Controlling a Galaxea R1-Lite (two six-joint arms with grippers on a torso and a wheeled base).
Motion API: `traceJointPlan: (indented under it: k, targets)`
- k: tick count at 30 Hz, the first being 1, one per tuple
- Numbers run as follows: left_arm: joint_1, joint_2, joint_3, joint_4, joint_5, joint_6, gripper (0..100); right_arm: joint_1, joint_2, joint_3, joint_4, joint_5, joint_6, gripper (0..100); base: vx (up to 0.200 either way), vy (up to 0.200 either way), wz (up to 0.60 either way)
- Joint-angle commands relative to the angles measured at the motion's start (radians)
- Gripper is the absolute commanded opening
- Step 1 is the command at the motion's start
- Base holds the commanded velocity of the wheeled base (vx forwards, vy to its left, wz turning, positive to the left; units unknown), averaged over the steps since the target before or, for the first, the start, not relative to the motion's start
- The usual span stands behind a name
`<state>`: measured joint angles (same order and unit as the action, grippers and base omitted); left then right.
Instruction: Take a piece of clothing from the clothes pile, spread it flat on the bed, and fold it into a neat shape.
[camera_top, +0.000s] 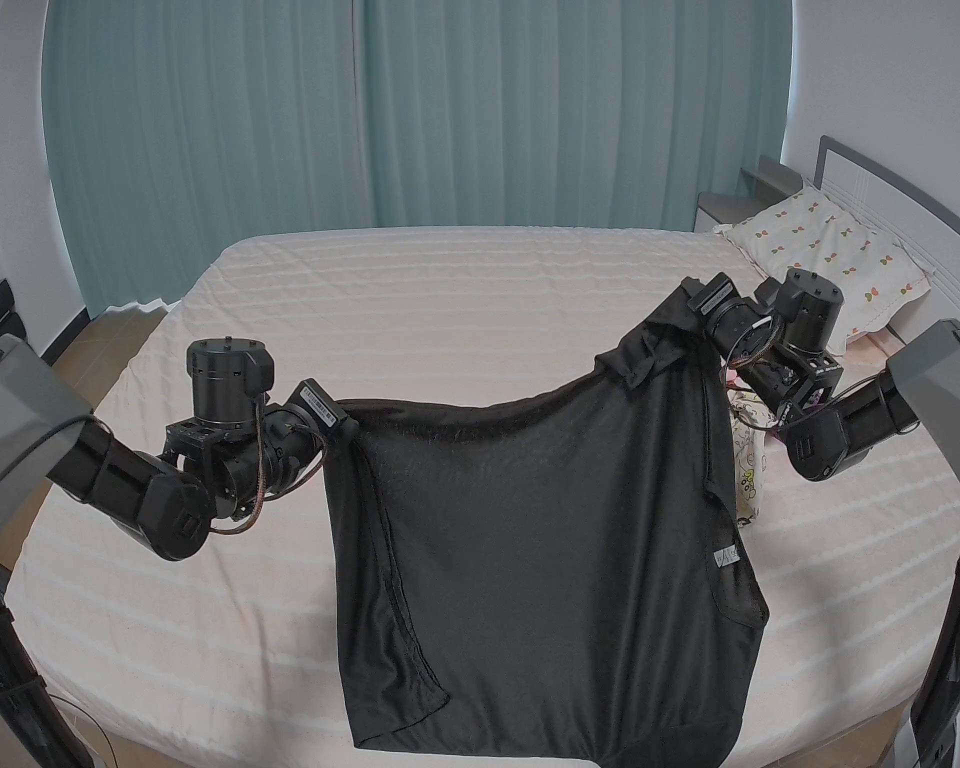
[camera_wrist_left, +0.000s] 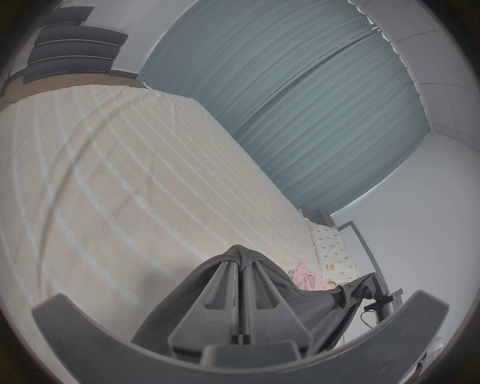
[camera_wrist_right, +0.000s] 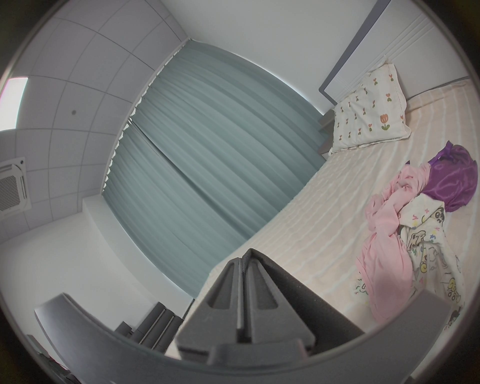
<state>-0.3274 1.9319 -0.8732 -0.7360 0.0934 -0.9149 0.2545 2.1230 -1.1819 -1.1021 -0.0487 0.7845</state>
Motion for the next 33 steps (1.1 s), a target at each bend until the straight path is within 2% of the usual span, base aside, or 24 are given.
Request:
traceJointPlan:
  k: [1, 3, 4, 5, 6, 11, 15, 20, 23, 26, 28, 33]
  targets:
    - [0.007, 0.116, -0.036, 0.0, 0.008, -0.001, 0, -0.003, 0.101, -0.004, -0.004, -0.002, -0.017, 0, 0.0, 0.0, 0.0]
    - [0.008, 0.137, -0.041, 0.0, 0.008, -0.001, 0, -0.004, 0.121, -0.004, -0.002, -0.002, -0.017, 0, 0.0, 0.0, 0.0]
    - [0.013, 0.156, -0.041, 0.0, 0.005, -0.004, 0, -0.004, 0.137, 0.001, -0.002, -0.005, -0.017, 100, 0.0, 0.0, 0.0]
    - [0.015, 0.156, -0.041, 0.0, 0.005, -0.004, 0, -0.004, 0.141, 0.002, -0.002, -0.006, -0.017, 100, 0.0, 0.0, 0.0]
    - [0.022, 0.176, -0.043, -0.002, 0.002, -0.013, 100, -0.004, 0.173, 0.004, -0.004, -0.017, -0.017, 100, 0.0, 0.0, 0.0]
    - [0.027, 0.262, -0.09, -0.039, 0.016, -0.045, 100, -0.014, 0.253, -0.015, -0.042, -0.045, -0.025, 100, 0.0, 0.0, 0.0]
    - [0.048, 0.302, -0.096, -0.099, 0.055, -0.044, 100, -0.041, 0.287, -0.061, -0.03, -0.114, -0.033, 100, 0.0, 0.0, 0.0]
    - [0.079, 0.303, -0.093, -0.109, 0.057, -0.044, 100, -0.077, 0.288, -0.038, -0.028, -0.118, -0.047, 100, 0.0, 0.0, 0.0]
    - [0.103, 0.272, -0.072, -0.108, 0.054, -0.045, 100, -0.081, 0.255, 0.039, -0.028, -0.106, -0.048, 100, 0.0, 0.0, 0.0]
    - [0.113, 0.21, -0.004, -0.106, 0.034, -0.048, 100, -0.081, 0.204, 0.15, -0.038, -0.062, -0.047, 100, 0.0, 0.0, 0.0]
    - [0.11, 0.157, 0.077, -0.115, -0.011, -0.048, 100, -0.077, 0.167, 0.243, -0.045, -0.037, -0.047, 100, 0.0, 0.0, 0.0]
    - [0.099, 0.078, 0.244, -0.168, -0.075, -0.053, 100, -0.073, 0.126, 0.409, -0.093, -0.026, -0.039, 100, 0.0, 0.0, 0.0]
